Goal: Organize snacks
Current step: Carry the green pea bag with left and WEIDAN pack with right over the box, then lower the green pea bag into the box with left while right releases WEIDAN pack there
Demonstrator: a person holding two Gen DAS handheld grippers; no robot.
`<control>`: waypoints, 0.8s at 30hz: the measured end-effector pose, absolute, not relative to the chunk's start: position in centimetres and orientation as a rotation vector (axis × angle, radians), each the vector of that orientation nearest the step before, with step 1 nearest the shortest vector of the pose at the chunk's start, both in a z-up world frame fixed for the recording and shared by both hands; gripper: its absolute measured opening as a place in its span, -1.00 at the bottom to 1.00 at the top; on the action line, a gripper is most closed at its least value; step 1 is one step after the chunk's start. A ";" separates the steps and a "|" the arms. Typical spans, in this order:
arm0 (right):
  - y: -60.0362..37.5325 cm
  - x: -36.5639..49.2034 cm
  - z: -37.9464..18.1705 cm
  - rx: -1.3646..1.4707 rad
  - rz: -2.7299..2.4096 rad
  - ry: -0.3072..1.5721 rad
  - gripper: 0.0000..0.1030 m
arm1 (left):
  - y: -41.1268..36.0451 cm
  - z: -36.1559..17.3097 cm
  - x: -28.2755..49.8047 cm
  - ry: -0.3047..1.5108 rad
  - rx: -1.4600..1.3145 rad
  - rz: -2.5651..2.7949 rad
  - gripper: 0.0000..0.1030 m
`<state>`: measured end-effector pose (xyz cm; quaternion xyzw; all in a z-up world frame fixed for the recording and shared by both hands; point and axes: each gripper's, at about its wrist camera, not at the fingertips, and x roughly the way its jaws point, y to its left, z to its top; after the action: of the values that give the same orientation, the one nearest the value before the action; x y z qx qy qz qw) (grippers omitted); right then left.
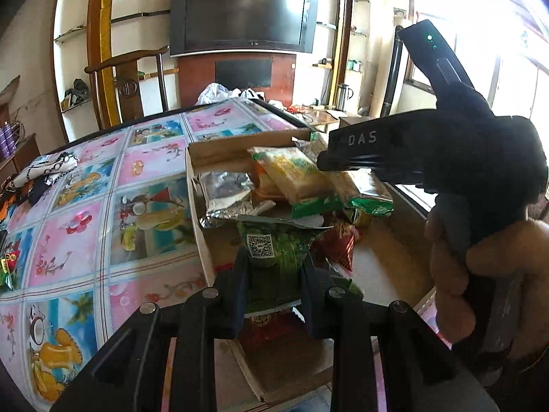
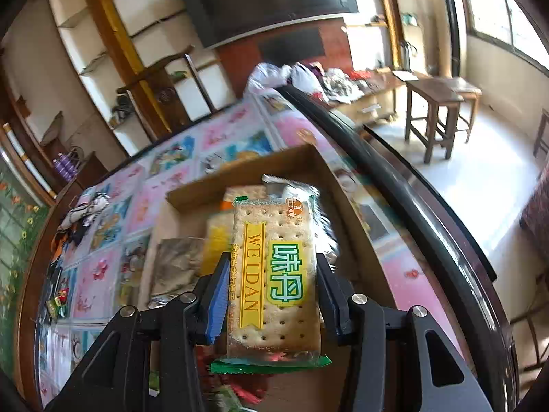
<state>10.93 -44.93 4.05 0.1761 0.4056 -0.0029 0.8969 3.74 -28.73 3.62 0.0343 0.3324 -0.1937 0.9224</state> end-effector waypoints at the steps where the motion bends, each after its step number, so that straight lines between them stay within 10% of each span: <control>1: -45.1 11.0 3.8 0.370 -0.007 0.850 -0.05 | -28.7 3.6 3.7 0.685 0.074 -0.397 -0.51; 24: -44.2 11.2 3.1 0.301 -0.032 0.870 -0.05 | -30.1 2.7 3.1 0.671 0.186 -0.364 -0.51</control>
<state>11.25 -44.17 3.15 0.1454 0.4199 -0.0153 0.8957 3.06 -30.09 2.74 0.0907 0.3271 -0.1775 0.9237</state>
